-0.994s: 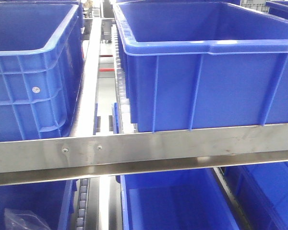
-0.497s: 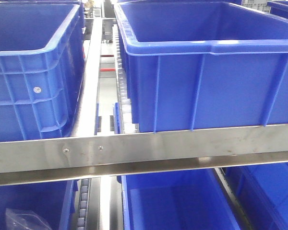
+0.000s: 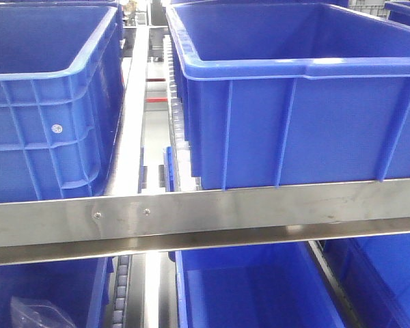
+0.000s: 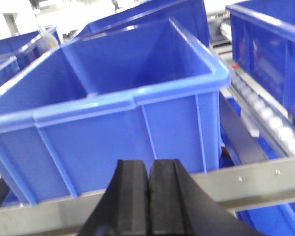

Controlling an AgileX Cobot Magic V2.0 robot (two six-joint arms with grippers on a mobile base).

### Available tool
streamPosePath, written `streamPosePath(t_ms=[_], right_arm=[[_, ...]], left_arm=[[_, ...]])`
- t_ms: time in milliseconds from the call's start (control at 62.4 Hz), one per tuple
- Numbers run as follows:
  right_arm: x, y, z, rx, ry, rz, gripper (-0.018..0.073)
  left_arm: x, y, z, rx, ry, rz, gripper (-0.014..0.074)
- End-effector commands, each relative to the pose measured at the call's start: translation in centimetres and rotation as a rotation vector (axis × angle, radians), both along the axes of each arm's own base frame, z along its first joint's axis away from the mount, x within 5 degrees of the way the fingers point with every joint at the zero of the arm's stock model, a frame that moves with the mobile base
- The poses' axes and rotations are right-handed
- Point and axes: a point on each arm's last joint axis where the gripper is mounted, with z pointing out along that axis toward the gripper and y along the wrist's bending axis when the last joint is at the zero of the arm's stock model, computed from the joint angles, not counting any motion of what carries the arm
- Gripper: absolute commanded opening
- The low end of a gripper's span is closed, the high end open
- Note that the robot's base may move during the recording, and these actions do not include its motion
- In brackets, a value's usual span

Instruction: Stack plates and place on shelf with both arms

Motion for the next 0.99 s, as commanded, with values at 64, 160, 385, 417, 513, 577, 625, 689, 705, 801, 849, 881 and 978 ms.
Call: streamPosePath(t_ms=[64, 160, 385, 417, 513, 577, 625, 689, 705, 801, 849, 881, 978], right_arm=[[-0.3, -0.11, 1.01, -0.015, -0.08, -0.014, 0.0048], [-0.3, -0.11, 1.07, -0.015, -0.087, -0.014, 0.0048], [-0.31, -0.13, 1.18, -0.014, -0.099, -0.016, 0.0048], [-0.31, -0.12, 1.15, -0.022, -0.095, -0.016, 0.0048], [-0.32, -0.1, 1.22, -0.064, -0.106, -0.018, 0.0048], [-0.33, -0.09, 1.25, -0.079, -0.111, -0.018, 0.0048], [-0.33, -0.09, 1.27, -0.078, -0.113, -0.018, 0.0048], [-0.33, -0.09, 1.27, -0.078, -0.113, -0.018, 0.0048], [-0.33, -0.09, 1.27, -0.078, -0.113, -0.018, 0.0048], [-0.34, -0.08, 1.35, -0.077, -0.123, -0.018, 0.0048], [-0.34, -0.08, 1.35, -0.077, -0.123, -0.017, 0.0048], [-0.34, -0.08, 1.35, -0.077, -0.123, -0.017, 0.0048], [-0.34, -0.08, 1.35, -0.077, -0.123, -0.017, 0.0048]], left_arm=[[0.23, 0.02, 1.61, -0.029, -0.1, 0.013, 0.0101], [0.23, 0.02, 1.61, -0.029, -0.1, 0.013, 0.0101], [0.23, 0.02, 1.61, -0.029, -0.1, 0.013, 0.0101], [0.23, 0.02, 1.61, -0.029, -0.1, 0.013, 0.0101], [0.23, 0.02, 1.61, -0.029, -0.1, 0.013, 0.0101], [0.23, 0.02, 1.61, -0.029, -0.1, 0.013, 0.0101], [0.23, 0.02, 1.61, -0.029, -0.1, 0.013, 0.0101], [0.23, 0.02, 1.61, -0.029, -0.1, 0.013, 0.0101], [0.23, 0.02, 1.61, -0.029, -0.1, 0.013, 0.0101], [0.23, 0.02, 1.61, -0.029, -0.1, 0.013, 0.0101], [0.23, 0.02, 1.61, -0.029, -0.1, 0.013, 0.0101], [0.23, 0.02, 1.61, -0.029, -0.1, 0.013, 0.0101], [0.23, 0.02, 1.61, -0.029, -0.1, 0.013, 0.0101]])
